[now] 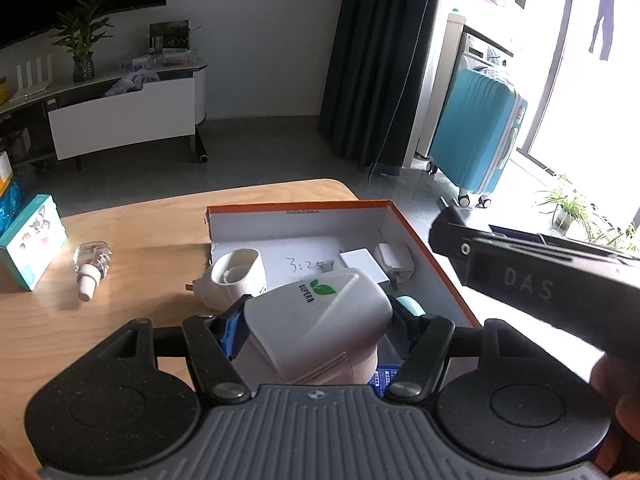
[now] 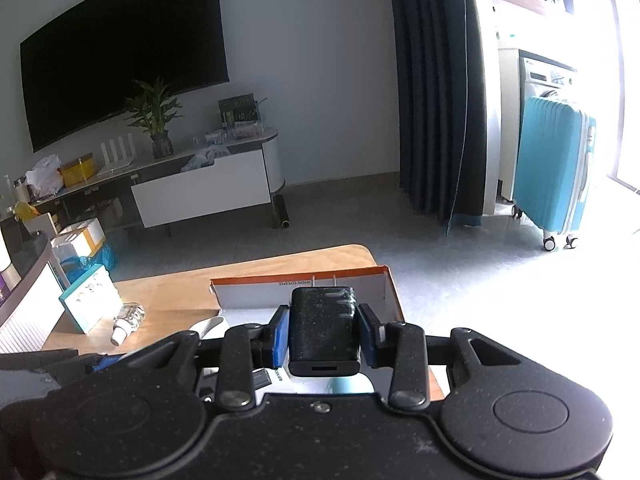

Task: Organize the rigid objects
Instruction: 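Open the right tool to release the black charger into the tray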

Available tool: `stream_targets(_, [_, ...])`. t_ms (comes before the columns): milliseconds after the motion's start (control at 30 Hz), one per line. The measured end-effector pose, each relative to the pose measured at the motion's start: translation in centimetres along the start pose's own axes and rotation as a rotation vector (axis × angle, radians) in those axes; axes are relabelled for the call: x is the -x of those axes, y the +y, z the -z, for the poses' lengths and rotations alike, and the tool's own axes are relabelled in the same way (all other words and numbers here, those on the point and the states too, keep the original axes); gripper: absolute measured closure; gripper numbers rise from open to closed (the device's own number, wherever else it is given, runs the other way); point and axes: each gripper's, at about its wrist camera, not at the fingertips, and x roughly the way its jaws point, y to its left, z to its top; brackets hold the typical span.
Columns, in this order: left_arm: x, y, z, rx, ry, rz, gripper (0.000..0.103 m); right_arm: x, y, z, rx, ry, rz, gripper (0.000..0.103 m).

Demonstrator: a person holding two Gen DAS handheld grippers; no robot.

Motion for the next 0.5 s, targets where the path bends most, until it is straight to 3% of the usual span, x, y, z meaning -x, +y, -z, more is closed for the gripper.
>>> stream_targets(333, [-1.1, 0.0, -0.2, 0.0, 0.017, 0.014, 0.034, -3.9, -0.3, -1.2, -0.011, 0.057, -0.02, 0.059])
stream_targets(500, [-1.6, -0.3, -0.3, -0.008, 0.021, 0.018, 0.034, -4.0, -1.2, -2.0, -0.039, -0.014, -0.015, 0.052])
